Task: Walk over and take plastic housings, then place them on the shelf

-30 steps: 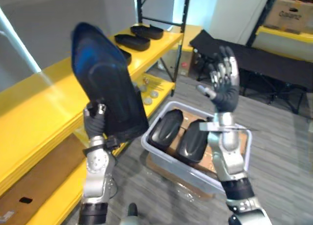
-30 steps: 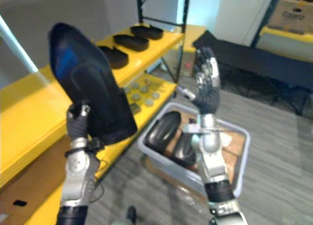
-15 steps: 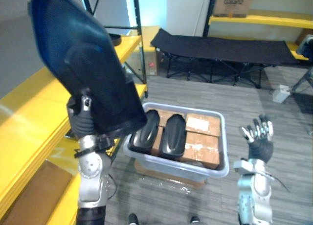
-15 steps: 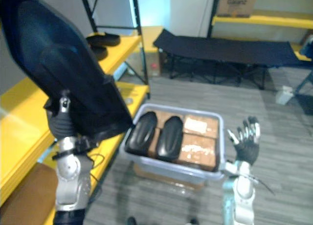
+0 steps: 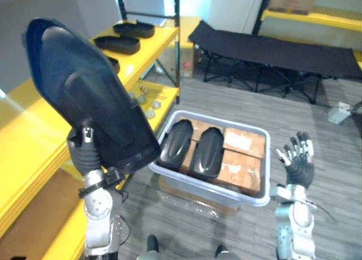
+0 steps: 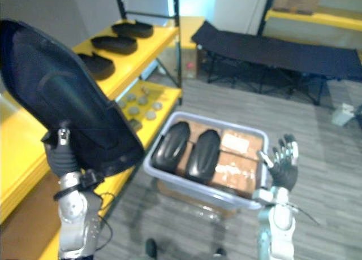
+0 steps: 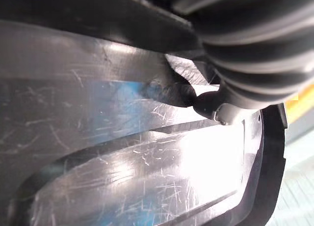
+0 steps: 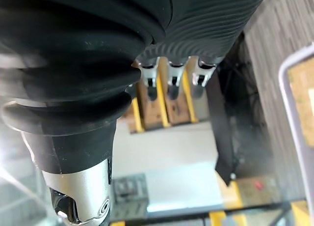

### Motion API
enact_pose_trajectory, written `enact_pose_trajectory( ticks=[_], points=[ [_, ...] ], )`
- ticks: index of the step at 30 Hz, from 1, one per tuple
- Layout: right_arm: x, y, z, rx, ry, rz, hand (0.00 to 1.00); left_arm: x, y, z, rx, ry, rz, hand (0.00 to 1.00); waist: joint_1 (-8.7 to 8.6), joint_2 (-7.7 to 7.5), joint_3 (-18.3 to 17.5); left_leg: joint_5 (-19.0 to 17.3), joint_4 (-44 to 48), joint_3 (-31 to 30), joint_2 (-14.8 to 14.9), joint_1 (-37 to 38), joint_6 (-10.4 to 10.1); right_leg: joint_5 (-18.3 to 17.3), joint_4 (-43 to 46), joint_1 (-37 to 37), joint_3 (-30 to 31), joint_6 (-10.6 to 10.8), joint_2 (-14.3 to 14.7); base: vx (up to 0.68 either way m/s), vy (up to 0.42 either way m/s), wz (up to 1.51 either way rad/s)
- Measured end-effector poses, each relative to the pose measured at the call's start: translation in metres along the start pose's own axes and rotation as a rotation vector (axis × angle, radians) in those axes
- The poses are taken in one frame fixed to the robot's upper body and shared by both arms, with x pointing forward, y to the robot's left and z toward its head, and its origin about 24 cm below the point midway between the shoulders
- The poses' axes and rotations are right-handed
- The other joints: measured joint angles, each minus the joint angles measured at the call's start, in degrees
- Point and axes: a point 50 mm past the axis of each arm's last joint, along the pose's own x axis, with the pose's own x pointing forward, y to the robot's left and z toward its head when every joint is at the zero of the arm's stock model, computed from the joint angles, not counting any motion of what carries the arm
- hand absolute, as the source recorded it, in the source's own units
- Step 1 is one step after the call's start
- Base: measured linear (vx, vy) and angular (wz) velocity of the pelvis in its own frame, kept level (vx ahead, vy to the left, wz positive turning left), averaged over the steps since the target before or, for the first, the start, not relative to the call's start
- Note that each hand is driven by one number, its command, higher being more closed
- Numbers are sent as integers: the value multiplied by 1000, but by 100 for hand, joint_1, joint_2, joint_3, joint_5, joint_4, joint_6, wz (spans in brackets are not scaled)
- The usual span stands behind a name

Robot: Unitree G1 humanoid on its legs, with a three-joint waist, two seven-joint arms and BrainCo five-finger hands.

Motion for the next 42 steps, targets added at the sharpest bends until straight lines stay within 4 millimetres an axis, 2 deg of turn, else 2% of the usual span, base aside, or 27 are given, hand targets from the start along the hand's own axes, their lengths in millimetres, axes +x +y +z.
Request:
enact_pose_trajectory(
  ticks=[8, 12, 16, 17, 18, 20, 22, 25, 28, 31, 36, 39, 40, 42],
  points=[
    [11, 7, 8, 29, -50, 39, 0, 3, 14, 10, -2, -84, 93, 100, 131, -11, 224, 19, 4, -174, -6, -92, 27, -34, 22, 13, -131, 5, 7, 22, -14, 10],
    [15, 22, 10, 48, -67, 124, 0, -1, 30, 15, 36, -107, 185, 100, 213, -5, 330, 14, 4, -483, -26, -80, 24, -202, 112, 215, -447, 8, -5, 33, -30, 36],
    [12, 42, 6, 70, -48, 231, 0, -10, 57, 24, 134, -126, 295, 100, 513, -2, 332, -1, 4, -818, -53, -87, 7, -400, 228, 401, -810, 8, -19, 43, -59, 51],
    [11, 54, 5, 86, -43, 283, 0, -17, 71, 30, 185, -135, 344, 100, 632, -4, 339, 3, 5, -1048, -108, -100, 0, -509, 283, 540, -1058, 30, -44, 47, -67, 66],
    [12, 58, 4, 93, -42, 298, 0, -20, 77, 33, 201, -141, 366, 100, 689, -5, 340, 3, 5, -1145, -127, -96, -2, -548, 303, 605, -1161, 35, -60, 59, -80, 92],
    [13, 74, 2, 110, -33, 347, 0, -29, 94, 42, 258, -157, 432, 100, 890, -4, 340, 4, 5, -1434, -207, -92, -5, -672, 368, 787, -1438, 52, -98, 44, -60, 73],
    [17, 94, -7, 86, 2, 397, 0, -40, 116, 54, 350, -163, 492, 100, 1206, -4, 340, 4, 6, -1743, -300, -100, -12, -770, 371, 999, -1668, 51, -107, 43, -57, 72],
    [18, 114, -15, 54, 37, 447, 0, -55, 135, 65, 415, -165, 558, 100, 1485, -15, 334, 20, 7, -2115, -417, -195, -40, -821, 324, 1158, -1891, 26, -93, 16, -38, 72],
    [16, 130, -21, 10, 68, 488, 0, -67, 143, 74, 459, -160, 576, 100, 1735, -24, 329, 29, 8, -2239, -468, -206, -56, -820, 236, 1280, -1963, 26, -83, 14, -28, 34],
    [17, 134, -23, -21, 83, 496, 0, -71, 144, 78, 444, -173, 565, 100, 1747, -35, 322, 16, 15, -2308, -483, -226, -78, -819, 204, 1305, -1962, 25, -74, -25, -13, 11],
    [19, 127, -27, -60, 111, 491, 0, -69, 141, 82, 399, -193, 541, 100, 1691, -62, 309, -240, 652, -2268, -512, -508, -70, -819, 111, 1325, -1936, 26, 5, -61, 3, -6],
    [18, 111, -32, -91, 133, 452, 0, -67, 138, 79, 377, -185, 523, 100, 1574, -135, 234, -230, 729, -2281, -496, -720, -57, -799, 37, 1385, -2188, 56, 100, -66, -17, 43],
    [15, 99, -36, -106, 156, 416, 0, -65, 133, 76, 355, -176, 497, 100, 1522, -180, 208, -201, 745, -2150, -491, -819, -22, -790, 1, 1475, -2424, 73, 125, -24, 10, 87],
    [12, 85, -41, -125, 180, 359, 0, -62, 127, 71, 332, -163, 454, 100, 1539, -240, 174, -68, 692, -2068, -515, -894, 35, -781, 2, 1554, -2628, 81, 139, -8, 35, 82]
  ],
)
